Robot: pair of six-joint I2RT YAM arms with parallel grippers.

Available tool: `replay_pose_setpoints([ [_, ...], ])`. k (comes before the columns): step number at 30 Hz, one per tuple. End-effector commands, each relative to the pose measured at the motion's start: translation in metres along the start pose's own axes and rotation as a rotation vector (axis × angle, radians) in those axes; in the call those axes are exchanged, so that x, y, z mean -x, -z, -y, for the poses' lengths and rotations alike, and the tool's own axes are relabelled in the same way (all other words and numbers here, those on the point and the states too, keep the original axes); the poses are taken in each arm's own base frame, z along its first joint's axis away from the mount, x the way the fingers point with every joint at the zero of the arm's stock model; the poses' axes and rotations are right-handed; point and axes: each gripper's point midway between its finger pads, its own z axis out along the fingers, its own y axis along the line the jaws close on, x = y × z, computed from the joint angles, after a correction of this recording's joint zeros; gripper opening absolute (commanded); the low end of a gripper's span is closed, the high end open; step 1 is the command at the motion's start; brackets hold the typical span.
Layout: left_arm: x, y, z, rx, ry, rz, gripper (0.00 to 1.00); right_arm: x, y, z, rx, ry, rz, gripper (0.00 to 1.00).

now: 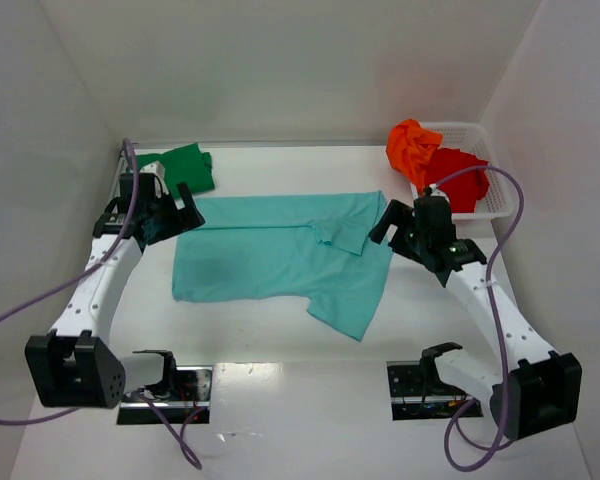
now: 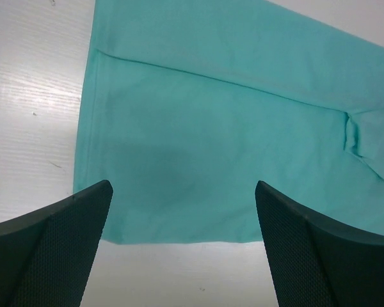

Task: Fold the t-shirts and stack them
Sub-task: Grap the side of the flattened tshirt closest away from the robot with both arms

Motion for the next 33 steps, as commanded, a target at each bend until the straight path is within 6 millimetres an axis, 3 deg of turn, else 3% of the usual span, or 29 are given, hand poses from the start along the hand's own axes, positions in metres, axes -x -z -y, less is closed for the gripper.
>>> replay_pose_setpoints([
  [1, 0.001, 0.014, 0.003, -0.016, 0.076, 0.064, 1.00, -0.047, 0.012, -0.019, 0.060, -0.114, -0.152, 1.00],
  [6, 0.000, 0.011, -0.002, -0.014, 0.110, 0.082, 1.00, -0.085, 0.004, -0.030, 0.021, -0.151, -0.254, 1.00],
  [7, 0.001, 0.011, -0.003, -0.018, 0.116, 0.081, 1.00, -0.105, 0.002, -0.027, 0.013, -0.151, -0.291, 1.00],
  [11, 0.004, -0.004, -0.008, -0.008, 0.105, 0.053, 1.00, -0.136, 0.003, -0.013, -0.093, -0.203, -0.341, 1.00],
  [13, 0.001, -0.010, -0.009, -0.008, 0.107, 0.029, 1.00, -0.140, 0.005, -0.009, -0.132, -0.188, -0.363, 1.00],
  [19, -0.007, -0.024, -0.015, 0.013, 0.111, 0.004, 1.00, -0.168, 0.012, 0.027, -0.311, -0.138, -0.464, 1.00],
  [23, 0.000, -0.024, -0.019, 0.017, 0.122, 0.027, 1.00, -0.187, 0.017, 0.049, -0.395, -0.132, -0.518, 1.00],
  [33, 0.003, -0.027, -0.020, 0.000, 0.116, 0.021, 1.00, -0.218, -0.001, 0.058, -0.484, -0.053, -0.595, 0.90],
])
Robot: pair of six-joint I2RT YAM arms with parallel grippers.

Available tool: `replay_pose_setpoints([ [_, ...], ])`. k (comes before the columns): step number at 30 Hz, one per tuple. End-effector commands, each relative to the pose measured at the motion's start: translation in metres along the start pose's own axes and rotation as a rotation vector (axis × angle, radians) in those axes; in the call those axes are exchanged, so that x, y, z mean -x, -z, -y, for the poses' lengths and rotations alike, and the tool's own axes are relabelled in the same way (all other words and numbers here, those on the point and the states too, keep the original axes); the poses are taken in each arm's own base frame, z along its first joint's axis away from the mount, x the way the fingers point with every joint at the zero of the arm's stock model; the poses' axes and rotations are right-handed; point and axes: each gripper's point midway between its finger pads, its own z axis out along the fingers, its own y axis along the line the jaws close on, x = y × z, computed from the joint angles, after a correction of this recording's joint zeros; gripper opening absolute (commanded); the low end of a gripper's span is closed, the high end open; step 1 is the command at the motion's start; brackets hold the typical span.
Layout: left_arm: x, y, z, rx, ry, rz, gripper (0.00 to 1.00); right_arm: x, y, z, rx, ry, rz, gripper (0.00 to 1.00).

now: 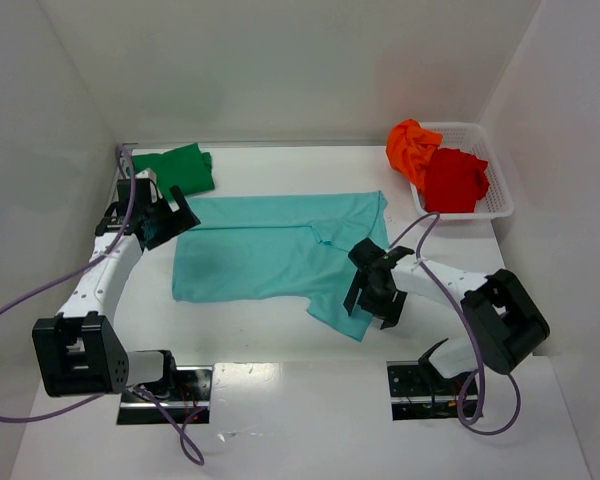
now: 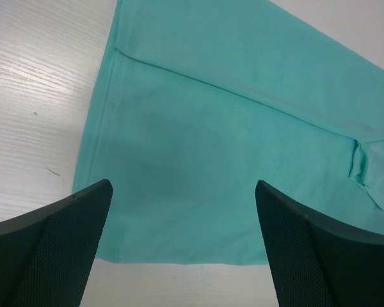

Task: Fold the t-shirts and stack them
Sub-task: Grap the side of the flattened tshirt closest away from the robot with both arms

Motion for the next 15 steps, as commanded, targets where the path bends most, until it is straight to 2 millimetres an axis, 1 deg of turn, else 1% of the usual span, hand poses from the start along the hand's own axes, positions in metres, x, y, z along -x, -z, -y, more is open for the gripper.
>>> replay_pose_setpoints([
  [1, 0.008, -0.001, 0.005, -0.030, -0.007, 0.022, 1.00, -0.002, -0.006, -0.003, 0.004, -0.034, 0.016, 0.82],
  [2, 0.006, -0.003, 0.004, -0.026, -0.006, 0.014, 1.00, -0.004, -0.008, 0.001, -0.006, -0.034, 0.011, 0.82],
  [3, 0.010, -0.002, 0.006, -0.030, -0.007, 0.022, 1.00, -0.002, -0.007, -0.003, 0.012, -0.035, 0.020, 0.74],
  [4, 0.008, -0.002, 0.005, -0.026, -0.006, 0.012, 1.00, -0.004, -0.009, 0.001, 0.003, -0.034, 0.016, 0.71],
  [5, 0.008, -0.002, 0.005, -0.026, -0.006, 0.012, 1.00, -0.003, -0.009, -0.002, 0.011, -0.044, 0.020, 0.61],
  [6, 0.005, -0.001, 0.004, -0.021, -0.005, 0.003, 1.00, -0.003, -0.009, -0.005, 0.027, -0.045, 0.016, 0.56],
  [7, 0.004, 0.002, 0.004, -0.020, 0.005, 0.001, 1.00, -0.005, -0.010, -0.002, 0.019, -0.044, 0.012, 0.52],
  [8, 0.006, 0.004, 0.005, -0.025, 0.003, 0.011, 1.00, -0.003, -0.011, -0.006, 0.032, -0.054, 0.019, 0.49],
  [9, 0.003, 0.008, 0.005, -0.020, 0.023, 0.000, 1.00, -0.003, -0.012, -0.007, 0.033, -0.054, 0.019, 0.42],
  [10, 0.003, 0.010, 0.003, -0.007, 0.034, 0.006, 1.00, -0.002, -0.012, -0.009, 0.041, -0.055, 0.023, 0.38],
  [11, 0.002, 0.014, 0.005, -0.012, 0.072, 0.015, 1.00, -0.002, -0.012, -0.009, 0.041, -0.055, 0.023, 0.31],
  [13, -0.006, 0.020, 0.003, -0.020, 0.159, 0.022, 1.00, -0.001, -0.013, -0.010, 0.049, -0.046, 0.027, 0.26],
  [14, -0.012, 0.021, 0.003, -0.027, 0.190, 0.014, 1.00, 0.003, -0.011, -0.016, 0.066, -0.047, 0.036, 0.24],
  [15, -0.013, 0.026, 0.005, -0.041, 0.220, 0.035, 0.98, 0.004, -0.011, -0.015, 0.061, -0.038, 0.046, 0.18],
])
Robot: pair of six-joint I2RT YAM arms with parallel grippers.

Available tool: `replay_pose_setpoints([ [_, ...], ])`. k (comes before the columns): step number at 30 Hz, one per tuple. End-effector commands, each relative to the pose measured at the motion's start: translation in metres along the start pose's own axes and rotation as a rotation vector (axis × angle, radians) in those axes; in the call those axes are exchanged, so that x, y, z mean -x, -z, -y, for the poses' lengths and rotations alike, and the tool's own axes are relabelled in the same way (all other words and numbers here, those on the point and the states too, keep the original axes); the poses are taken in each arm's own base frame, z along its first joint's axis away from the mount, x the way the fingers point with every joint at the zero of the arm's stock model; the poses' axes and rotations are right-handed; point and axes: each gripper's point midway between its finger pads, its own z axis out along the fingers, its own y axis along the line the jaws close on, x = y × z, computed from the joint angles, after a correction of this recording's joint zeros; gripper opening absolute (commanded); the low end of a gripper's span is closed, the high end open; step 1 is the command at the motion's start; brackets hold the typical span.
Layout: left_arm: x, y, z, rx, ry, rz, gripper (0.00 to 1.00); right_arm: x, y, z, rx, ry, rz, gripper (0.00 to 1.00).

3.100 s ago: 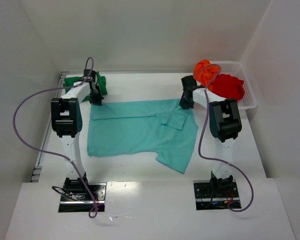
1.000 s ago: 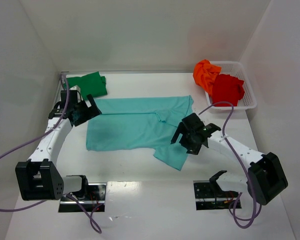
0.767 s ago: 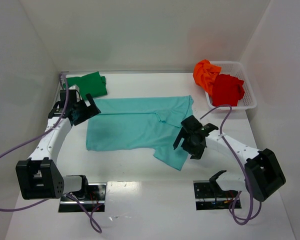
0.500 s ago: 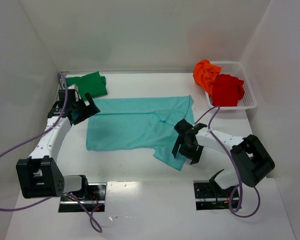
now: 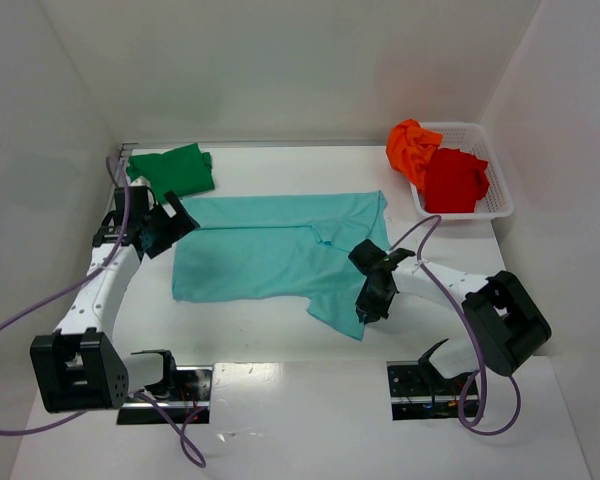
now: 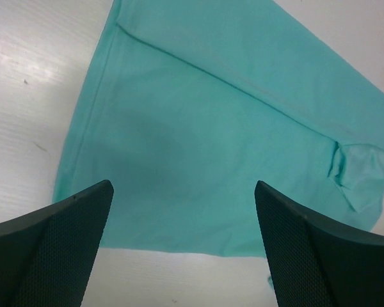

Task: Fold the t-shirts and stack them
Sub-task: Grap the side of the flattened tshirt closest away from the robot with both arms

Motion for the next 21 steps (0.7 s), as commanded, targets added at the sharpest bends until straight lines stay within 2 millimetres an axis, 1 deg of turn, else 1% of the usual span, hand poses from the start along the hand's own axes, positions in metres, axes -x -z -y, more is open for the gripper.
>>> replay_pose_setpoints([
  [1, -0.011, 0.018, 0.002, -0.037, 0.172, 0.032, 0.98, 0.012, -0.008, -0.015, 0.051, -0.002, 0.066, 0.16],
  [2, -0.015, 0.017, 0.001, -0.039, 0.198, 0.033, 0.97, 0.013, -0.008, -0.018, 0.061, -0.003, 0.071, 0.14],
  [4, -0.032, 0.012, -0.014, 0.013, 0.271, 0.023, 0.97, 0.018, -0.006, -0.022, 0.073, 0.007, 0.090, 0.13],
  [5, -0.032, 0.012, -0.013, 0.013, 0.288, 0.023, 0.97, 0.020, -0.003, -0.026, 0.084, 0.017, 0.096, 0.11],
  [6, -0.033, 0.012, -0.017, 0.024, 0.301, 0.032, 0.97, 0.025, 0.001, -0.030, 0.097, 0.015, 0.116, 0.08],
  [7, -0.031, 0.014, -0.016, 0.025, 0.323, 0.045, 0.97, 0.031, 0.009, -0.035, 0.116, 0.021, 0.142, 0.07],
  [8, -0.039, 0.013, -0.022, 0.046, 0.350, 0.034, 0.97, 0.037, 0.018, -0.040, 0.142, 0.017, 0.175, 0.07],
  [9, -0.041, 0.014, -0.023, 0.046, 0.350, 0.034, 0.97, 0.039, 0.025, -0.045, 0.166, 0.015, 0.188, 0.07],
  [10, -0.049, 0.012, -0.029, 0.071, 0.366, 0.019, 0.97, 0.045, 0.033, -0.048, 0.203, -0.002, 0.210, 0.07],
  [11, -0.051, 0.012, -0.030, 0.078, 0.384, 0.011, 0.96, 0.046, 0.037, -0.049, 0.216, 0.007, 0.219, 0.07],
  [12, -0.059, 0.011, -0.037, 0.113, 0.397, -0.006, 0.96, 0.051, 0.040, -0.052, 0.236, -0.006, 0.233, 0.07],
  [13, -0.060, 0.012, -0.040, 0.129, 0.398, -0.007, 0.96, 0.052, 0.043, -0.052, 0.246, -0.007, 0.239, 0.07],
  [14, -0.066, 0.013, -0.049, 0.173, 0.427, -0.006, 0.96, 0.056, 0.046, -0.055, 0.265, -0.018, 0.252, 0.07],
  [16, -0.072, 0.013, -0.058, 0.216, 0.456, -0.002, 0.95, 0.057, 0.044, -0.053, 0.260, -0.010, 0.261, 0.07],
  [18, -0.077, 0.015, -0.070, 0.260, 0.474, 0.022, 0.94, 0.061, 0.048, -0.059, 0.291, 0.000, 0.282, 0.07],
  [19, -0.081, 0.014, -0.075, 0.287, 0.495, 0.023, 0.92, 0.060, 0.048, -0.060, 0.296, 0.002, 0.274, 0.07],
  [20, -0.082, 0.017, -0.087, 0.333, 0.515, 0.061, 0.90, 0.064, 0.049, -0.062, 0.306, 0.004, 0.285, 0.07],
  [21, -0.084, 0.018, -0.090, 0.354, 0.526, 0.064, 0.90, 0.065, 0.050, -0.064, 0.314, 0.004, 0.290, 0.07],
])
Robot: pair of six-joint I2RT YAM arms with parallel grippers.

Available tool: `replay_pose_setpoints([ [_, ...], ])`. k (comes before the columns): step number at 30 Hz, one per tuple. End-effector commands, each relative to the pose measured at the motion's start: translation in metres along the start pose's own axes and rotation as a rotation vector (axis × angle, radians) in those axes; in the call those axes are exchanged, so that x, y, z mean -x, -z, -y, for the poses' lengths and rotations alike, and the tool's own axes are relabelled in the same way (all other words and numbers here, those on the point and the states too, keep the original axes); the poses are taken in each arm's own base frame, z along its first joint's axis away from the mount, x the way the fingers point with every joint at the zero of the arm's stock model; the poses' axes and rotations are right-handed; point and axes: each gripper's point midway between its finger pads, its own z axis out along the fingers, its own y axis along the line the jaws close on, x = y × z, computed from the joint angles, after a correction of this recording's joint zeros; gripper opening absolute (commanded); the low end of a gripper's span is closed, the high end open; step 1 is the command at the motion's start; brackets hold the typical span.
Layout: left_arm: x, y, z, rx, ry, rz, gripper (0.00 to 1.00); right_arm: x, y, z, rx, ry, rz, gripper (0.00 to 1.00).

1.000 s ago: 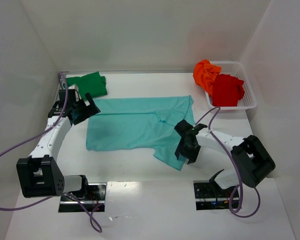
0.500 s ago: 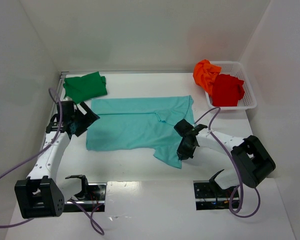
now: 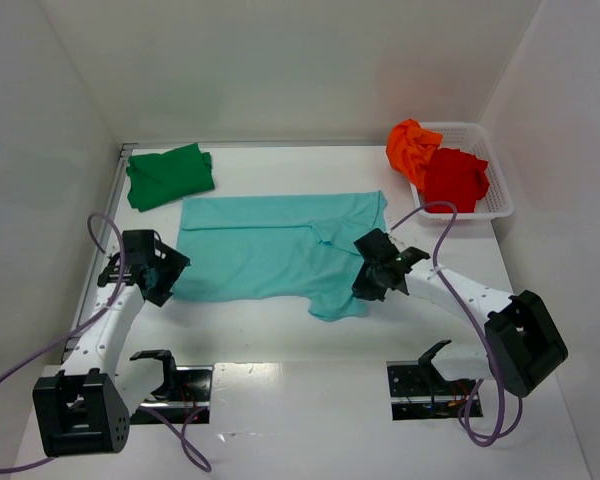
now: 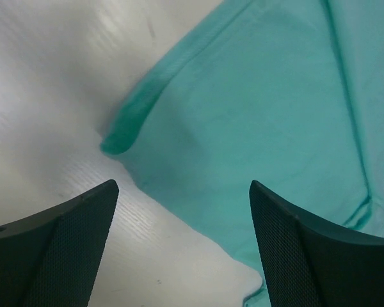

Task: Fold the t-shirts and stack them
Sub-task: Grap the side of the flattened tshirt closest away from the robot with both arms

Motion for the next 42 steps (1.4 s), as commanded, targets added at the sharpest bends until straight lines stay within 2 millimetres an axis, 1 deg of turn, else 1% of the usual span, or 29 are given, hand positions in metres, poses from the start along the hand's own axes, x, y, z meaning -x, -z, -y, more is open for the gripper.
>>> replay_pose_setpoints([
  [1, 0.008, 0.000, -0.029, 0.110, 0.103, 0.096, 0.89, 0.025, 0.008, -0.023, 0.088, 0.009, 0.091, 0.09],
  [4, 0.016, 0.000, -0.038, 0.142, 0.122, 0.154, 0.87, 0.023, 0.003, -0.026, 0.096, 0.020, 0.075, 0.09],
  [6, 0.019, -0.002, -0.038, 0.148, 0.122, 0.166, 0.87, 0.024, 0.003, -0.029, 0.105, 0.019, 0.080, 0.10],
  [8, 0.014, -0.012, -0.044, 0.194, 0.090, 0.136, 0.87, 0.025, 0.003, -0.031, 0.105, 0.019, 0.080, 0.10],
  [9, 0.013, -0.012, -0.044, 0.190, 0.090, 0.129, 0.87, 0.025, 0.003, -0.031, 0.105, 0.019, 0.080, 0.10],
  [10, 0.009, -0.017, -0.049, 0.221, 0.076, 0.108, 0.87, 0.025, 0.003, -0.031, 0.105, 0.019, 0.080, 0.11],
  [11, 0.008, -0.020, -0.048, 0.219, 0.065, 0.097, 0.87, 0.027, 0.003, -0.033, 0.113, 0.018, 0.085, 0.11],
  [12, 0.007, -0.025, -0.050, 0.234, 0.054, 0.087, 0.84, 0.027, 0.003, -0.033, 0.113, 0.018, 0.085, 0.11],
  [13, 0.006, -0.026, -0.051, 0.243, 0.052, 0.081, 0.83, 0.027, 0.003, -0.033, 0.113, 0.018, 0.085, 0.11],
  [14, 0.006, -0.027, -0.048, 0.228, 0.046, 0.079, 0.81, 0.026, 0.001, -0.032, 0.105, 0.019, 0.080, 0.11],
  [15, 0.002, -0.029, -0.053, 0.245, 0.043, 0.068, 0.78, 0.026, 0.001, -0.032, 0.105, 0.019, 0.080, 0.12],
  [16, -0.001, -0.030, -0.056, 0.248, 0.042, 0.055, 0.73, 0.026, 0.001, -0.032, 0.105, 0.019, 0.080, 0.12],
  [17, 0.000, -0.031, -0.054, 0.241, 0.043, 0.060, 0.72, 0.026, 0.001, -0.032, 0.105, 0.019, 0.080, 0.12],
  [18, -0.005, -0.032, -0.057, 0.246, 0.043, 0.045, 0.72, 0.028, 0.003, -0.035, 0.113, 0.018, 0.085, 0.12],
  [20, -0.005, -0.032, -0.057, 0.246, 0.043, 0.045, 0.70, 0.028, 0.003, -0.035, 0.113, 0.018, 0.085, 0.12],
  [21, -0.007, -0.033, -0.061, 0.255, 0.041, 0.039, 0.68, 0.028, 0.003, -0.035, 0.113, 0.018, 0.085, 0.12],
  [23, -0.007, -0.034, -0.058, 0.242, 0.043, 0.037, 0.67, 0.028, 0.003, -0.035, 0.113, 0.018, 0.085, 0.12],
  [24, -0.012, -0.035, -0.062, 0.247, 0.043, 0.022, 0.67, 0.028, 0.003, -0.035, 0.113, 0.018, 0.085, 0.12],
  [26, -0.013, -0.038, -0.063, 0.259, 0.041, 0.015, 0.67, 0.027, 0.003, -0.033, 0.105, 0.019, 0.080, 0.12],
  [27, -0.013, -0.038, -0.061, 0.246, 0.043, 0.012, 0.65, 0.027, 0.003, -0.033, 0.105, 0.019, 0.080, 0.12],
  [28, -0.014, -0.039, -0.062, 0.254, 0.033, 0.006, 0.63, 0.027, 0.003, -0.033, 0.105, 0.019, 0.080, 0.12],
  [29, -0.014, -0.041, -0.062, 0.254, 0.033, 0.006, 0.63, 0.028, 0.002, -0.032, 0.100, 0.018, 0.088, 0.12],
  [32, -0.015, -0.042, -0.063, 0.261, 0.032, 0.001, 0.53, 0.027, 0.003, -0.030, 0.101, 0.009, 0.088, 0.12],
  [33, -0.015, -0.044, -0.063, 0.263, 0.032, 0.000, 0.53, 0.027, 0.002, -0.028, 0.088, 0.010, 0.091, 0.12],
  [35, -0.015, -0.046, -0.063, 0.263, 0.032, 0.000, 0.45, 0.028, 0.005, -0.029, 0.096, 0.009, 0.096, 0.12],
  [38, -0.016, -0.046, -0.062, 0.257, 0.033, -0.009, 0.29, 0.028, 0.004, -0.024, 0.086, -0.008, 0.094, 0.12],
  [40, -0.018, -0.047, -0.063, 0.264, 0.032, -0.014, 0.21, 0.030, 0.006, -0.024, 0.089, -0.009, 0.106, 0.12],
  [41, -0.018, -0.047, -0.063, 0.265, 0.032, -0.014, 0.12, 0.031, 0.008, -0.025, 0.096, -0.010, 0.111, 0.12],
  [42, -0.018, -0.047, -0.063, 0.265, 0.041, -0.013, 0.07, 0.029, 0.007, -0.022, 0.089, -0.009, 0.106, 0.12],
])
